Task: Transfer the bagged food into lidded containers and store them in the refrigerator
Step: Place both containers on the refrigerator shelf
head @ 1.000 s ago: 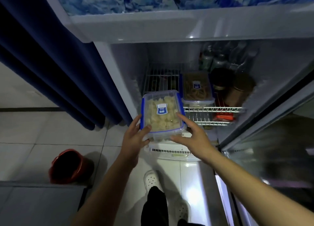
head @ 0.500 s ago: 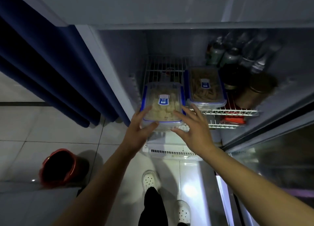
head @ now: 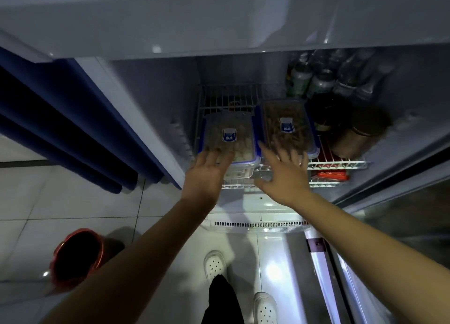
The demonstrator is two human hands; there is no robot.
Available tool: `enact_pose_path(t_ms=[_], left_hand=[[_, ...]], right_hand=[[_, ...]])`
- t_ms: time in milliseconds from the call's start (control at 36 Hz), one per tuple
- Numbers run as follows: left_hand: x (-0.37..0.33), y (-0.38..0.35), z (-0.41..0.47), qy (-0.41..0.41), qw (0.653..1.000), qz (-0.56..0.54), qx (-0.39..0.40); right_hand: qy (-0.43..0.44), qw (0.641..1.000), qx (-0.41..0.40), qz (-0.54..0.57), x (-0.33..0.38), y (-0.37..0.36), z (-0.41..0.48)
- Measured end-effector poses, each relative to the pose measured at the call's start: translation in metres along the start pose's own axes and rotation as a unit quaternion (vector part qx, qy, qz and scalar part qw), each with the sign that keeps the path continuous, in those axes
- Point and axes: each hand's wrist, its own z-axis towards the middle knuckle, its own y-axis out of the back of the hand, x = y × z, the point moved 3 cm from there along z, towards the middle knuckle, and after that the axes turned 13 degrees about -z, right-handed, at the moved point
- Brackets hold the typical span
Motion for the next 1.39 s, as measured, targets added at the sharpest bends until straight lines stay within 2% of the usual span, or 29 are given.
enact_pose_path(t_ms=[56, 167, 556, 667, 750, 944, 1194, 1389], left_hand=[[0.005, -0.001, 0.006, -0.004, 1.000, 0.015, 0.010], [0.017, -0.007, 0.023, 0.008, 0.999, 0.020, 0.028], [0.026, -0.036, 0.032, -0.015, 0.998, 0.048, 0.037], [0.027, -0.040, 0.021, -0.057, 0.998, 0.027, -0.015], [0.025, -0.044, 0.017, -0.055, 0.998, 0.015, -0.029], [0.020, -0.052, 0.016, 0.016, 1.000, -0.013, 0.024], [0.015, -0.049, 0.017, 0.028, 0.997, -0.042, 0.064], [0.007, -0.041, 0.015, 0.045, 0.991, 0.000, 0.127]], right_hand=[[-0.030, 0.998, 0.022, -0.045, -0.013, -0.005, 0.002], [-0.009, 0.992, 0.031, -0.124, -0.024, -0.015, -0.004], [0.000, 0.993, 0.045, -0.113, -0.027, -0.015, 0.000], [-0.004, 0.994, 0.042, -0.104, -0.026, -0.016, 0.000], [-0.004, 0.993, 0.039, -0.110, -0.025, -0.017, 0.000], [-0.005, 0.991, 0.050, -0.121, -0.023, -0.016, -0.002], [-0.005, 0.992, 0.062, -0.109, -0.023, -0.015, -0.001], [0.010, 0.987, 0.133, -0.090, -0.027, 0.000, 0.001]])
